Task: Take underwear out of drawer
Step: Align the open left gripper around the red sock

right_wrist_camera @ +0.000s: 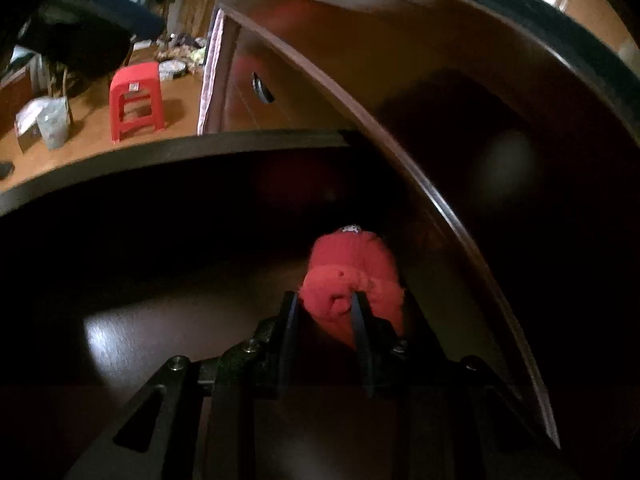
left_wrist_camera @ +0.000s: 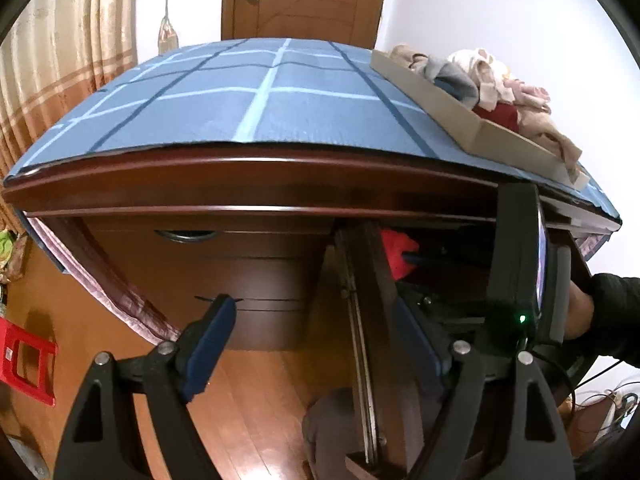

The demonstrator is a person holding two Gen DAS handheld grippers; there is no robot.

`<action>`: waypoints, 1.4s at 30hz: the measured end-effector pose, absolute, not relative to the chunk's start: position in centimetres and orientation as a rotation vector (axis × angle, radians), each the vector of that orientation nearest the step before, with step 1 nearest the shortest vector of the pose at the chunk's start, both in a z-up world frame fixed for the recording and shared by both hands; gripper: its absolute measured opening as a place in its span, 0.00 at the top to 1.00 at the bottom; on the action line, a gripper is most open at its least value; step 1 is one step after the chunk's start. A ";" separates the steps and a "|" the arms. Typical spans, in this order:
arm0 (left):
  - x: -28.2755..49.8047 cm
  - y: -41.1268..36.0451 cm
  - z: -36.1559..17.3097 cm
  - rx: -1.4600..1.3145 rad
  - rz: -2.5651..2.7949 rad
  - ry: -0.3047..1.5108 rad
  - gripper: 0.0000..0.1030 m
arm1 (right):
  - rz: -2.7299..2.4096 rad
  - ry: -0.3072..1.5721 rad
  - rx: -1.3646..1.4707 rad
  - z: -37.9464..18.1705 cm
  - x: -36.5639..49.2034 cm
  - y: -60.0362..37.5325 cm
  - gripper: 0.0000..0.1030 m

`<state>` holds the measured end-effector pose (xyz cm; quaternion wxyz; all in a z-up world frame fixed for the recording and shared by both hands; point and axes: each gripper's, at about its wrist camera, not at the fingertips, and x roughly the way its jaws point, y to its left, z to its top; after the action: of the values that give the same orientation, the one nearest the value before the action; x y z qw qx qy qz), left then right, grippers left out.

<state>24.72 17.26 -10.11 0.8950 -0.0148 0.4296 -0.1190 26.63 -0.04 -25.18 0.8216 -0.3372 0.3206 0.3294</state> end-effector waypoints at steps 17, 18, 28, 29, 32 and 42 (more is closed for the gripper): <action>23.1 12.7 -9.0 0.052 -0.361 0.918 0.20 | 1.009 0.996 -0.635 -23.5 22.5 -5.6 0.98; 22.9 12.2 -8.9 0.065 -0.375 0.921 0.20 | 0.998 1.009 -0.618 -23.0 22.4 -6.5 0.98; 22.0 6.0 -8.0 0.211 -0.516 0.940 0.20 | 0.702 1.046 -0.366 -17.9 22.3 -18.8 0.98; 22.2 5.4 -8.2 0.215 -0.524 0.953 0.20 | 0.664 1.049 -0.322 -17.8 22.2 -20.3 0.98; 23.2 3.6 -9.0 0.224 -0.526 1.012 0.20 | 0.585 1.089 -0.217 -18.6 22.4 -23.1 0.98; 25.7 1.2 -12.4 0.235 -0.455 1.200 0.19 | 0.568 1.285 -0.046 -21.6 23.2 -22.8 0.97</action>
<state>25.65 1.17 -12.37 0.7946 0.1093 0.5585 -0.2117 23.16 -22.81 -21.58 0.7630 -0.0211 0.5909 0.2612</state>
